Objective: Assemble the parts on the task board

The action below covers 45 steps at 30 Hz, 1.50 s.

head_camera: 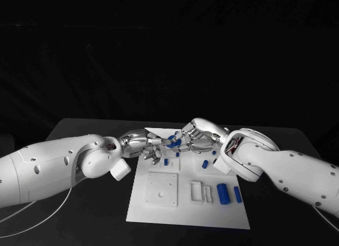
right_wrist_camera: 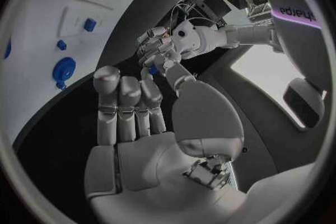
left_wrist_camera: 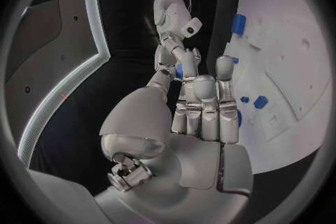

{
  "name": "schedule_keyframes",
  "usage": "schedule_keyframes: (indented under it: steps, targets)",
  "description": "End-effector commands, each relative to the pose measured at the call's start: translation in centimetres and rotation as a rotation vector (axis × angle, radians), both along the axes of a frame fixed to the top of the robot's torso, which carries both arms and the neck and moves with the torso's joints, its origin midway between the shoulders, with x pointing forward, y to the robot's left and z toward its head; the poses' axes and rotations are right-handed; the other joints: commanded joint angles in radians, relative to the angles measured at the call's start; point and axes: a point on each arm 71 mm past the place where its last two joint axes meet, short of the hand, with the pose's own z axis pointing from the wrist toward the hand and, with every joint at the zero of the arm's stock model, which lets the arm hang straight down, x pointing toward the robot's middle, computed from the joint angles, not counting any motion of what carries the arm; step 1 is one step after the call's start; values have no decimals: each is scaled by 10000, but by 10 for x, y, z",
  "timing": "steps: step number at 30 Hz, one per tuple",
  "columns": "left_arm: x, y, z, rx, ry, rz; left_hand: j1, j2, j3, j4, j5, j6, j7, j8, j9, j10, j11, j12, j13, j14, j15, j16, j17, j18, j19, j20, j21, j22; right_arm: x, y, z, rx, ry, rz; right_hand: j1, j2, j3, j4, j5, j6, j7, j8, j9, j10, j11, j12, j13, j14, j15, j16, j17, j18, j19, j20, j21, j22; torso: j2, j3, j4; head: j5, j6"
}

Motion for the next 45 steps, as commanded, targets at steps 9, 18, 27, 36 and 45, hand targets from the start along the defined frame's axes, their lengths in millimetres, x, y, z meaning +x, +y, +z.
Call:
schedule_keyframes:
  steps: [9, 18, 27, 36, 45]
  targets:
    - [0, -4, 8, -281, -567, 581, -441, -259, 1295, -1530, 1182, 473, -145, -25, 2284, 429, -110, 188, 34, 314, -165, 146, 153, -53, 45, -137, 361, 213, 3, -6, -6, -237, 114, -498, -55, -455, -2198, 537, 506, -1941, 443, 74, -23, -762, 388, -1069, -799, -634, 304, -844, -597, 203, -321, 336, -1535, -258, -3, -6, 12, -49, 36]
    - [-1, -6, 7, 134, -738, 667, -608, -321, 1408, -1868, 1595, 625, -162, -9, 2248, 460, -141, 314, 20, 389, -196, 195, 362, -44, 32, -168, 499, 212, 11, -18, -8, -3, 128, -1225, 628, -84, -4138, 859, 589, -3289, 585, 15, -75, -1193, 504, -1389, -1613, -976, 416, -1090, -1090, 343, -366, 466, -2553, -620, 4, -2, -2, -26, -5]
    - [1, -2, 3, 1239, -939, 1149, -693, -419, 1468, -2020, 1957, 738, -187, -8, 2203, 481, -173, 425, 16, 505, -222, 253, 542, -13, 68, -190, 610, 213, 23, -42, -12, 238, 288, -1935, 822, -34, -4352, 1001, 529, -3022, 564, 23, -66, -1358, 490, -1639, -2096, -1154, 413, -1352, -1475, 354, -382, 472, -3040, -747, -17, 3, -5, -12, 4]
    - [12, 13, 9, 4444, -675, 2185, -827, -577, 1504, -2017, 2223, 986, -260, -21, 1975, 512, -229, 747, -22, 873, -301, 129, 752, -11, 266, -262, 686, 180, 60, -93, 3, 1905, 174, -4004, 499, 69, -3584, 772, 1120, -2336, 551, 59, -30, -2013, 502, -3472, -4081, -1785, 503, -2482, -2681, 119, -865, 565, -4289, -1707, -75, 22, 0, -8, -55]
    - [19, 13, 24, 7030, -1256, 2565, -923, -615, 1476, -1998, 2588, 1110, -288, -10, 1952, 523, -213, 969, -64, 990, -278, 143, 989, -44, 283, -245, 634, 188, 89, -129, 13, 2831, 560, -4426, 399, 249, -3094, 708, 689, -3014, 856, 13, -69, -3350, 1309, -6947, -8708, -3551, 1636, -5975, -6716, 61, -2680, 1650, -7163, -5539, -136, 45, 28, -3, -136]
